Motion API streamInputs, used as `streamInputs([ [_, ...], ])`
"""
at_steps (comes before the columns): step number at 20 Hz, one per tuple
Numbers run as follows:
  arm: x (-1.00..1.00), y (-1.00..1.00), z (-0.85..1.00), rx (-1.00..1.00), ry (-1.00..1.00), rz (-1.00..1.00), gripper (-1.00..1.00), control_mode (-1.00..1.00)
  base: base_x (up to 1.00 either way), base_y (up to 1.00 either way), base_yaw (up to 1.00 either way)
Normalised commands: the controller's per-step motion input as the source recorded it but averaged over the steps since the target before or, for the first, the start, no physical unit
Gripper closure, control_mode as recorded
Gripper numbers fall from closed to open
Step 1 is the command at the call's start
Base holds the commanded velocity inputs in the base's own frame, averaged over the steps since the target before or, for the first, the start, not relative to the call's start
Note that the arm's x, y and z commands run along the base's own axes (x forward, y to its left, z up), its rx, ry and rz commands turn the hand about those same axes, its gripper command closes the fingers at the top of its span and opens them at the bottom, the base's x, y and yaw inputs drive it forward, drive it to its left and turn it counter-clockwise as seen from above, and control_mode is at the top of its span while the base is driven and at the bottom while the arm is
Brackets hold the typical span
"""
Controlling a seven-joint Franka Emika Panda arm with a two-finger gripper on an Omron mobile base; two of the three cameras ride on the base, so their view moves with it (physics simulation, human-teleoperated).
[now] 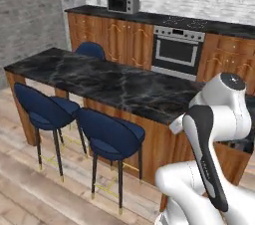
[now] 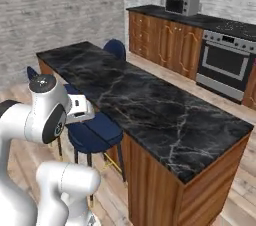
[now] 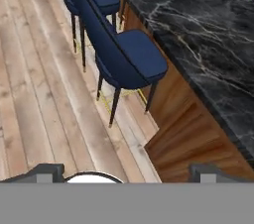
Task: Retrieve the bottle and the shaker from the cabinet and place them next to the mixing bowl on the counter. Then add garlic from the fridge to the mixing bowl.
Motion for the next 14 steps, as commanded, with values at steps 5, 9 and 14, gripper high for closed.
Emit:
streamInputs([
  [5, 0.0, 0.0, 0.0, 0.0, 0.0, 0.0, -1.0, 1.0, 0.14, 0.02, -0.8],
  [9, 0.0, 0.0, 0.0, 0.0, 0.0, 0.0, -1.0, 1.0, 0.49, -0.36, -0.7],
  [14, 0.0, 0.0, 0.0, 0.0, 0.0, 0.0, -1.0, 1.0, 0.31, -0.89, -0.54],
])
